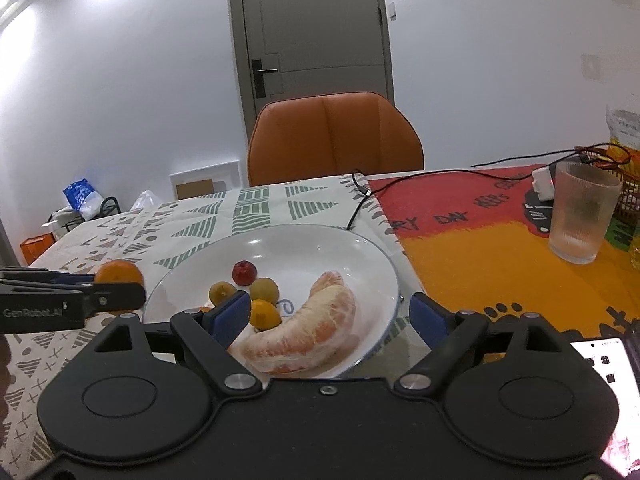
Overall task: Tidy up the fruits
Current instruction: 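Carry the pomelo segment to the bowl with the right gripper while the left carries the orange there, then open the right gripper to drop the pomelo segment while the left releases the orange into the bowl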
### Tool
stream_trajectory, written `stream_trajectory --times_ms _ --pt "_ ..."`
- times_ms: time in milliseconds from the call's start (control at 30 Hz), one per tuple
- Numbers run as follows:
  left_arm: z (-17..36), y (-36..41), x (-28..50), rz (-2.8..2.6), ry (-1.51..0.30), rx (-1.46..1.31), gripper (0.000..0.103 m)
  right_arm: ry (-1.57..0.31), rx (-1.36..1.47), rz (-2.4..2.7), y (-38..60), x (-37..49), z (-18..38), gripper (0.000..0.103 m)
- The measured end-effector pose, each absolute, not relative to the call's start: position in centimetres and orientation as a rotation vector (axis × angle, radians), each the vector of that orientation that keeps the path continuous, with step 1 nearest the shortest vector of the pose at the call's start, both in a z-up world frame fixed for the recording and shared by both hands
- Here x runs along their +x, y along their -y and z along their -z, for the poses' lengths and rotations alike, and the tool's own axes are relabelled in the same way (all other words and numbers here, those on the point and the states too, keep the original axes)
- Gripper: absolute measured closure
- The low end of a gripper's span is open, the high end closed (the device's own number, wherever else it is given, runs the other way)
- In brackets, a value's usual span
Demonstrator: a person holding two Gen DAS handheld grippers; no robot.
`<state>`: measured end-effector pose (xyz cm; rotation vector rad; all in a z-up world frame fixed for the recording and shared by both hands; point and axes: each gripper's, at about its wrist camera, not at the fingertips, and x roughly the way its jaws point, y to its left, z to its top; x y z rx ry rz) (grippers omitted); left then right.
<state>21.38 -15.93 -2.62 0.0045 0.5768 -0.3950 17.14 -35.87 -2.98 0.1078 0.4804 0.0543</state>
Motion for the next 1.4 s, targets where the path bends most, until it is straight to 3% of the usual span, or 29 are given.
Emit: stream_trajectory --times_ms 467,800,1133,1400 --pt "2.2 16.3 21.6 0.372 -0.551 0.037 0.061 -0.490 0.135 -0.090 35.4 17.3 3.2 0.015" --pt "2.3 13.3 21.1 0.285 -0.553 0.046 0.040 -0.482 0.139 -0.139 33.5 17.5 2.7 0.015" --pt "3.3 10.1 21.2 0.205 -0.575 0.034 0.039 -0.491 0.121 -0.178 31.4 18.1 2.7 0.014" --pt "4.3 7.9 21.7 0.149 -0.594 0.009 0.039 -0.497 0.104 -0.204 30.1 18.6 2.7 0.007"
